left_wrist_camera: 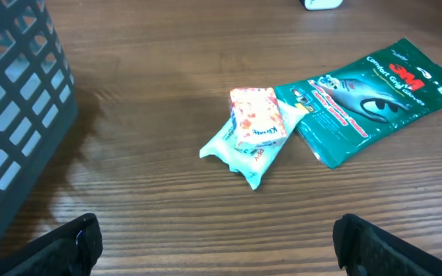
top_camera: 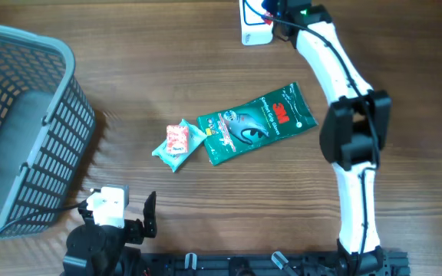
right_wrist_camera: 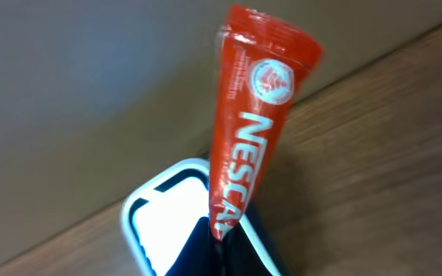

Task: Scan the item barcode
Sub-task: 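Lift the Nescafe stick and hold it at the scanner window, then carry the Nescafe stick to the right edge and drop it, then reach the right gripper to the pink snack pack and grasp it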

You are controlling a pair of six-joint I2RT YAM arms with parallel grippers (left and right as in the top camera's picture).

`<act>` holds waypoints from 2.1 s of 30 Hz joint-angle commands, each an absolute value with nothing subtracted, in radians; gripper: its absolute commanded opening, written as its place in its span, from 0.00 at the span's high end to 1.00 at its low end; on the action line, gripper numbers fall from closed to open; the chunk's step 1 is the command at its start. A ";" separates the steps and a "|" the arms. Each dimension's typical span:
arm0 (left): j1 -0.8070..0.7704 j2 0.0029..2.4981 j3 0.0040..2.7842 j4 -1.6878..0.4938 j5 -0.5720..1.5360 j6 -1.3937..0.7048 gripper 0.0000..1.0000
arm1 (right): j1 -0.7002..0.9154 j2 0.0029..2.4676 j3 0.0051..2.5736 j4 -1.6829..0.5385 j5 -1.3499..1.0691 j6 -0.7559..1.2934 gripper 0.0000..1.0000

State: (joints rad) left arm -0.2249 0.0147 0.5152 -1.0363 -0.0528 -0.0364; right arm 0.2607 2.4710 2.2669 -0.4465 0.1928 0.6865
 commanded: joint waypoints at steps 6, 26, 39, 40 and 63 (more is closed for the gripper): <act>-0.220 0.008 0.519 -1.033 -0.041 -0.039 0.00 | 0.275 2.589 2.362 -0.397 0.168 0.673 0.95; -0.220 0.008 0.519 -1.033 -0.041 -0.039 0.00 | -0.471 2.522 2.431 -1.009 0.239 0.710 0.95; -0.220 0.008 0.519 -1.033 -0.041 -0.039 0.00 | -0.661 2.447 2.449 -1.048 -0.028 0.649 0.07; -0.220 0.008 0.519 -1.033 -0.041 -0.039 0.00 | -0.655 2.418 2.449 -1.050 -0.057 0.645 0.06; -0.220 0.008 0.519 -1.033 -0.041 -0.039 0.00 | 0.446 2.151 2.360 -1.567 -0.317 0.273 0.37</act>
State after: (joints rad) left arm -0.2249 0.0147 0.5152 -1.0370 -0.0528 -0.0364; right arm 0.3202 2.1384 2.4153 -1.5913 -0.3031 0.3500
